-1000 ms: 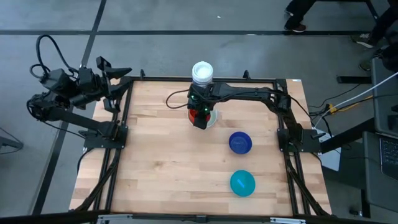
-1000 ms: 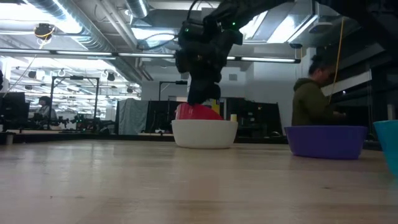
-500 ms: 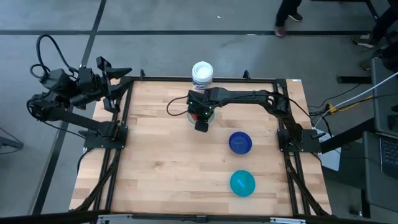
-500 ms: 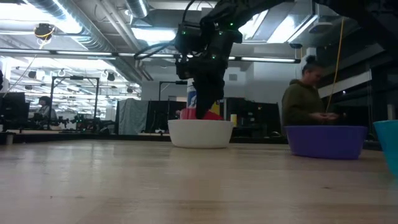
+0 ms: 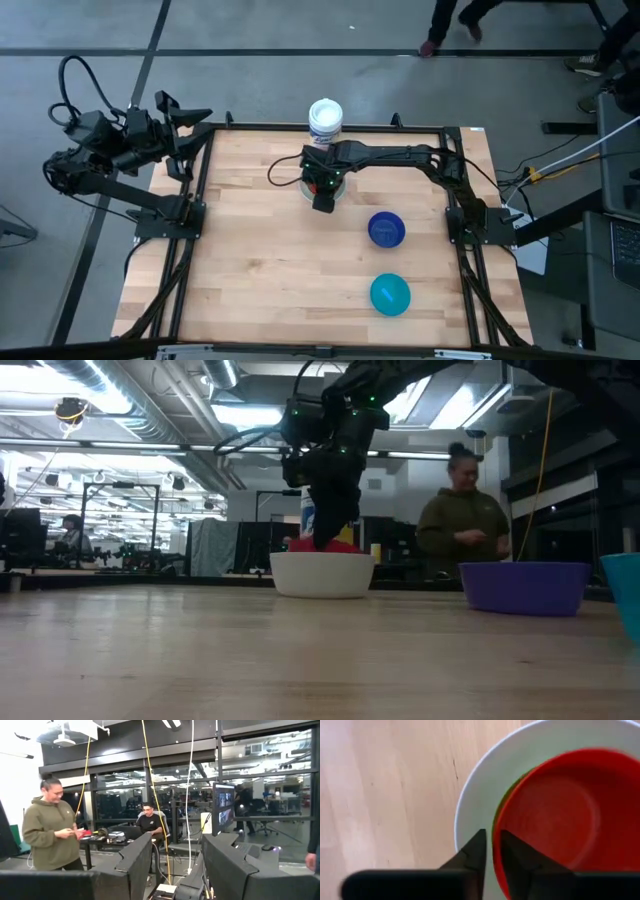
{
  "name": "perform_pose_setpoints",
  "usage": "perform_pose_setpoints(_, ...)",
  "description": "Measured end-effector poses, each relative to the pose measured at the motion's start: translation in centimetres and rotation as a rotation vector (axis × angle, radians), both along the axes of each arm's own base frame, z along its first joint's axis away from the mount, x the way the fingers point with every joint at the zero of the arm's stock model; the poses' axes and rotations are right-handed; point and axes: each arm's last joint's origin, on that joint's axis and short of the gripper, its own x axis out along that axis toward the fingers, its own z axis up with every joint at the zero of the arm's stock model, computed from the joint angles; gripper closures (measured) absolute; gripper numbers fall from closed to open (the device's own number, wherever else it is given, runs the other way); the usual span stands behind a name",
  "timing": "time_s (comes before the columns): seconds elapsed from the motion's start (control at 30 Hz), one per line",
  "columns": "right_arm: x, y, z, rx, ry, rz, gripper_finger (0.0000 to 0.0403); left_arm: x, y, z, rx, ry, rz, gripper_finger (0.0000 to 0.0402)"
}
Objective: Nest bowls inside each other
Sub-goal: Stack the red bowl on the green bowl, then stack the blue bowl on the red bowl
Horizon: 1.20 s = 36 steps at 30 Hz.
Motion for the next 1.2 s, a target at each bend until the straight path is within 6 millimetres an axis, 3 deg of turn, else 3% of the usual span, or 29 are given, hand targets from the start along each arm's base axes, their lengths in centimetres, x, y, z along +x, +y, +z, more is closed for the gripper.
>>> perform_pose_setpoints(0.13, 0.3, -0.4, -2.0, 0.021, 0.055, -0.043, 0.0302, 0.0, 0.0, 0.0, 0.002, 0.001, -0.005, 0.0231)
perform_pose_setpoints(0.33, 0.8, 0.1, -3.5, 0.114, 0.056, -0.044, 0.0294, 0.2, -0.1, 0.0, 0.004, 0.004, -0.021, 0.0231)
perform_pose_setpoints(0.6, 0.7, 0.3, -0.8, 0.043, -0.024, -0.058, 0.0292, 0.4, -0.1, -0.1, 0.006, 0.010, -0.027, 0.0231)
perform_pose_setpoints(0.8, -0.8, 0.6, 2.0, 0.006, 0.001, -0.064, 0.0280, 0.5, -0.1, -0.1, 0.002, 0.008, -0.035, 0.0231)
perform_pose_setpoints(1.03, -2.9, 4.4, 3.4, 0.025, 0.123, 0.057, 0.0277, 0.5, -0.3, -0.3, -0.006, 0.024, -0.057, 0.0231)
perform_pose_setpoints(1.2, -5.4, 7.2, 1.2, 0.075, 0.177, 0.072, 0.0285, 0.5, -0.5, -0.5, -0.014, 0.046, -0.059, 0.0231)
